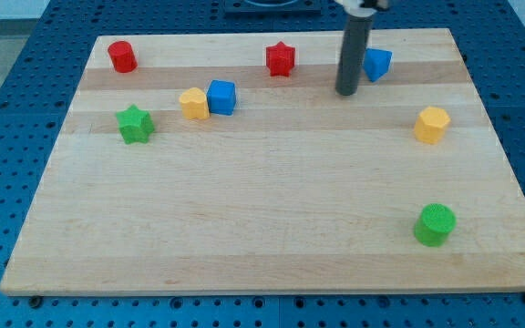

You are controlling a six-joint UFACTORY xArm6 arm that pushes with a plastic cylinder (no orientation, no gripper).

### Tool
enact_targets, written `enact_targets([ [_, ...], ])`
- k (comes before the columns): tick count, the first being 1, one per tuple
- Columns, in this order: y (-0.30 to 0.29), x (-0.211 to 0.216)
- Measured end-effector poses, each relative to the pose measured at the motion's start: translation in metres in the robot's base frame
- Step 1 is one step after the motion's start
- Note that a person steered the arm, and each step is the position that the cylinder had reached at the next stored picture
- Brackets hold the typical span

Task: Separate the blue cube and yellow heart

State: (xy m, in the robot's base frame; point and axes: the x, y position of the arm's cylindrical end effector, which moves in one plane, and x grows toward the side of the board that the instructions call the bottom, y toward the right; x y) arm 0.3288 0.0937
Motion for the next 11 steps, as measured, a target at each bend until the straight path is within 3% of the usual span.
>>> enact_targets([
  [2, -0.001, -0.001],
  [5, -0.151, -0.024],
  [6, -0.213, 0.015],
  [7, -0.22, 0.044],
  [8, -0.226, 0.046],
  [9, -0.211, 0.043],
  [10, -0.157, 0.068],
  [11, -0.062, 0.078],
])
